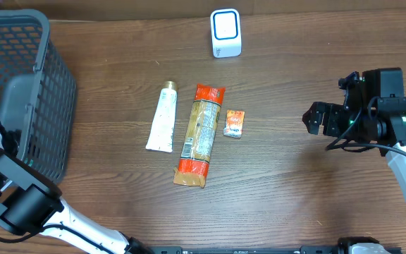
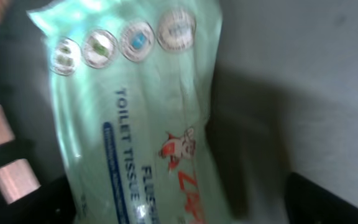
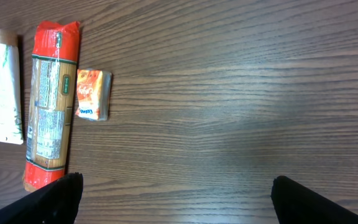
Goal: Scan the item barcode
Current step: 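Grasp the mint-green toilet wipes pack in the basket with the left gripper, then place the wipes pack on the table right of the orange packet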
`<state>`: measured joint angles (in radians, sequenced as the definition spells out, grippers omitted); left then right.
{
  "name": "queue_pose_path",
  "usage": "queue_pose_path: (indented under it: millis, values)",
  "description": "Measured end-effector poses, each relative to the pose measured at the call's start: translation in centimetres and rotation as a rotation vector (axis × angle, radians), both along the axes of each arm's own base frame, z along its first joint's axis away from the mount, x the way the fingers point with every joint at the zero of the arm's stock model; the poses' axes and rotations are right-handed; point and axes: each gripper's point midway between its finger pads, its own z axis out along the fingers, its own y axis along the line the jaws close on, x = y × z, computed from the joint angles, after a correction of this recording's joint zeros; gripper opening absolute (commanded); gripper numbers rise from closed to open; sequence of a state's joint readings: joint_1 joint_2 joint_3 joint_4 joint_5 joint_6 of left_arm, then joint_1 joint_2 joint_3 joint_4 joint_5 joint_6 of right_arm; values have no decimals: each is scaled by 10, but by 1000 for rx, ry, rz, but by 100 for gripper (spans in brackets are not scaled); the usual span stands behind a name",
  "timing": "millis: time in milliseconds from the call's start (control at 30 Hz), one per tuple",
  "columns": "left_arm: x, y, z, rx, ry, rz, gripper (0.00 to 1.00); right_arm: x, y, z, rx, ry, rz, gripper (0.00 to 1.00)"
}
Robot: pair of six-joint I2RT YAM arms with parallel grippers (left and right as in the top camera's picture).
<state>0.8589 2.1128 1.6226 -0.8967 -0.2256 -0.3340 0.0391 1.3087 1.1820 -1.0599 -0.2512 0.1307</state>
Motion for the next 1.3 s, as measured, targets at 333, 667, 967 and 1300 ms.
queue_pose_path:
  millis: [333, 667, 967, 1300]
  values:
    - [1, -2, -4, 16, 6, -40, 4, 1, 1, 1, 4, -5, 1, 100]
    - [45, -17, 70, -67, -111, -173, 4, 3, 1, 1, 4, -13, 2, 100]
    - [131, -117, 275, 115, -515, -559, 4, 3, 1, 2, 4, -14, 1, 100]
    - [160, -361, 282, -108, -531, -1168, 4, 6, 1, 3, 5, -27, 2, 100]
